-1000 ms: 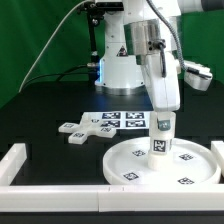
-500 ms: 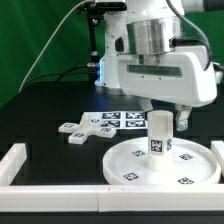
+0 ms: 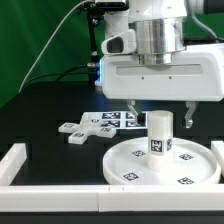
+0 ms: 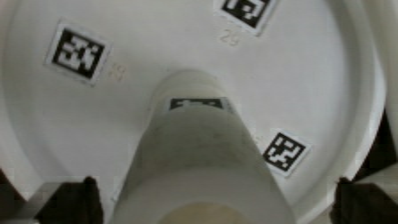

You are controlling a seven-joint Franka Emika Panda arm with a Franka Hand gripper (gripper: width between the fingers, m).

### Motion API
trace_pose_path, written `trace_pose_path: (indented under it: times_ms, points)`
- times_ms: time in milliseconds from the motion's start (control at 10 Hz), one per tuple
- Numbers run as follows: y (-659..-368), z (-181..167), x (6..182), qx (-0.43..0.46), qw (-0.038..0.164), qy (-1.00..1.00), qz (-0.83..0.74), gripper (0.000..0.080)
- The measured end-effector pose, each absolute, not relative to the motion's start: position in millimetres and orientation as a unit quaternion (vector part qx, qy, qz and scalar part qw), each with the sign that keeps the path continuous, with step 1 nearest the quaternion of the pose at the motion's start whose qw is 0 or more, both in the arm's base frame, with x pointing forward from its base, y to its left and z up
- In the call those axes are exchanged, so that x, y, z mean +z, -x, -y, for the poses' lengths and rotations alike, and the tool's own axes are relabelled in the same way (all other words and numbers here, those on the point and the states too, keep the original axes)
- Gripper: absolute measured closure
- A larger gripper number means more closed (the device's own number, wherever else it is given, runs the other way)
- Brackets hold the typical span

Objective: Assemble round table

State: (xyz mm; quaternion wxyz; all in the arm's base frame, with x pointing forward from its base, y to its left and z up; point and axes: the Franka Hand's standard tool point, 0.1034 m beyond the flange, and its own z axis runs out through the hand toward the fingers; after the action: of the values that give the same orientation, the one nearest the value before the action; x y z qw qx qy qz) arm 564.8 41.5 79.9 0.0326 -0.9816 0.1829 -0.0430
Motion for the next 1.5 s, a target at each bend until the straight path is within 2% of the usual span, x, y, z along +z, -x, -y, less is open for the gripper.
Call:
trace_pose_path:
  times_ms: [200, 300, 400, 500, 600, 800, 1100, 1300, 1500]
  points:
    - [-563.7, -39.1, 77.6, -0.045, 0.022, 0.999, -0.022, 0.0150]
    - [-563.8, -38.4, 77.7, -0.044, 0.022, 0.998, -0.032, 0.0150]
    - [-563.8, -38.4, 77.7, -0.044, 0.023, 0.998, -0.047, 0.0276]
    - [-563.8, -38.3, 77.7, -0.044, 0.023, 0.997, -0.052, 0.0276]
    - [-563.8, -38.3, 77.6, -0.043, 0.025, 0.995, -0.088, 0.0399]
    - [-563.8, -38.0, 77.3, -0.042, 0.028, 0.985, -0.168, 0.0396]
    - [-563.4, -36.8, 76.5, -0.040, 0.030, 0.926, -0.375, 0.0396]
    - [-561.8, -34.4, 75.4, -0.027, 0.057, 0.844, -0.532, 0.0396]
    - [-559.9, -40.8, 74.8, -0.014, 0.072, 0.746, -0.662, 0.0395]
